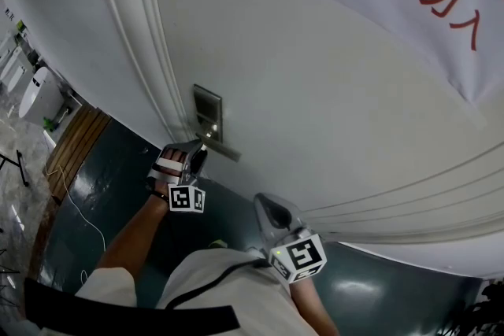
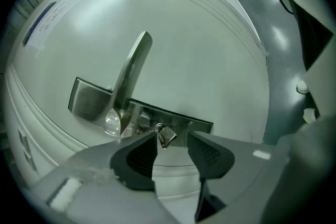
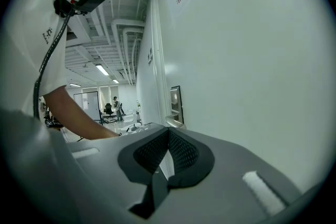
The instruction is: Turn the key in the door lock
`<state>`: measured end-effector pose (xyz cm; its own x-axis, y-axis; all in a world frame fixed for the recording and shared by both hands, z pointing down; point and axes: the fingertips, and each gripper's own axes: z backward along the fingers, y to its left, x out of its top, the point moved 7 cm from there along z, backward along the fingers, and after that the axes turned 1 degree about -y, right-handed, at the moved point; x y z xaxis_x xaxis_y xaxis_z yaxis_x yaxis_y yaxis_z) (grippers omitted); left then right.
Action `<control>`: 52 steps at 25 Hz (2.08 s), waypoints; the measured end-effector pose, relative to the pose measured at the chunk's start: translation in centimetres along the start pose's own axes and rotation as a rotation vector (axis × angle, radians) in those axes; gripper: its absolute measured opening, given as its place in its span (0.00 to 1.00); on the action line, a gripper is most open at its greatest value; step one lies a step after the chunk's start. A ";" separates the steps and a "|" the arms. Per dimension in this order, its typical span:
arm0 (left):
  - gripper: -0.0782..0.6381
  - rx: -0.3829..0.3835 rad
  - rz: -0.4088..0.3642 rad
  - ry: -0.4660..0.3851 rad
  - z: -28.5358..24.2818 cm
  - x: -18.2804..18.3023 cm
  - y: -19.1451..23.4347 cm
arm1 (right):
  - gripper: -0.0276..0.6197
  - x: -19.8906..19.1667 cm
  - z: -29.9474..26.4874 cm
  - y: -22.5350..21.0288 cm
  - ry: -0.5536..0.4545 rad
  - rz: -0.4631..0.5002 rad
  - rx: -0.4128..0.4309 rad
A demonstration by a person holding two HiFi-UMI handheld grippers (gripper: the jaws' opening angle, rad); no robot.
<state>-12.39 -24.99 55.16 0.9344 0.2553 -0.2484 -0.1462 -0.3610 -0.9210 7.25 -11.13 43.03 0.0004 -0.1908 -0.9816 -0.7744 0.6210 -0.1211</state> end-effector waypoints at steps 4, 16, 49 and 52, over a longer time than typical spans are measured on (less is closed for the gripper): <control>0.33 0.007 0.031 -0.007 -0.2 -0.1 0.0 | 0.06 -0.1 0.0 -0.3 0.002 -0.005 -0.021; 0.18 0.006 0.317 0.011 -0.6 -0.3 0.8 | 0.06 -0.2 -0.4 -0.3 0.007 0.003 -0.021; 0.15 -0.107 1.186 -0.012 -0.6 -1.4 2.4 | 0.06 -0.8 2.6 -1.1 0.006 -0.005 -0.048; 0.15 -0.112 1.207 -0.014 -0.6 -1.4 2.4 | 0.06 -0.8 2.9 -1.0 0.005 -0.003 -0.051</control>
<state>-13.89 -26.79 53.45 0.2129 -0.2895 -0.9332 -0.8911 -0.4492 -0.0639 9.89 -9.43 43.52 -0.0005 -0.1968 -0.9805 -0.8058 0.5807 -0.1161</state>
